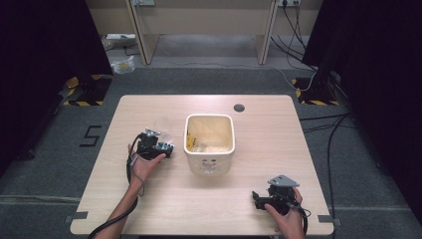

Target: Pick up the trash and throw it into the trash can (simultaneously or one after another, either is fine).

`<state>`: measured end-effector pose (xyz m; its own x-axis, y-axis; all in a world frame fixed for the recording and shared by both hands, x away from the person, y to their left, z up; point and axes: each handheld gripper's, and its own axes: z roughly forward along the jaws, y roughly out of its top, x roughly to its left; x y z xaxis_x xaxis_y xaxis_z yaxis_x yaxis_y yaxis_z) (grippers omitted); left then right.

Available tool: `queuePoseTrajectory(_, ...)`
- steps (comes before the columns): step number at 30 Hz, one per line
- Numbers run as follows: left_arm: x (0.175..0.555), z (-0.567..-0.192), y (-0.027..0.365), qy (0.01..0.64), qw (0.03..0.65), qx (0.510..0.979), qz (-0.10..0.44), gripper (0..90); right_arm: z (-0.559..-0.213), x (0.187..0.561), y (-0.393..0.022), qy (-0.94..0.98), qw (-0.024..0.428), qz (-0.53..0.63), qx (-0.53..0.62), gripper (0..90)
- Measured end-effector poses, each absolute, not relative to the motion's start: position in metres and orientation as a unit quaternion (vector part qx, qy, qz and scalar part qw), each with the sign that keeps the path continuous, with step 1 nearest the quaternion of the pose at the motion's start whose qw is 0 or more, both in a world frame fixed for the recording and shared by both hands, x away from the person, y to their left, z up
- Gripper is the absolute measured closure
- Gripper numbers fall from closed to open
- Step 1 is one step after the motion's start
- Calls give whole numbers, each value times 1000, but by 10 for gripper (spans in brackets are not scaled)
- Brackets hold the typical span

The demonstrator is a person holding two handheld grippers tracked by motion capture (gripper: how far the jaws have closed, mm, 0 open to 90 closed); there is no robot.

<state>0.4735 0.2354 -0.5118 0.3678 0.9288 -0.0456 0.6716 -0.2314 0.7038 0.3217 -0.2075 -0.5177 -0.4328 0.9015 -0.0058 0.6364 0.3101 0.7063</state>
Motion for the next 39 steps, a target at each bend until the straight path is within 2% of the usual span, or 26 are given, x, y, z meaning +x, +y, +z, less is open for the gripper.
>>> queuePoseTrajectory(6,474,-510,237,534,322,760,182,146,-518,322,-208,783,206,322,491,43)
queuePoseTrajectory(13,474,-504,242,530,318,762,193,151,-518,322,-208,784,205,322,490,42)
queuePoseTrajectory(17,476,-510,240,541,322,760,160,139,-518,322,-208,784,205,322,490,42)
queuePoseTrajectory(34,476,-512,235,536,320,764,165,96,-518,322,-208,784,205,322,490,41)
queuePoseTrajectory(39,474,-511,235,523,333,768,161,165,-518,322,-208,784,205,322,490,41)
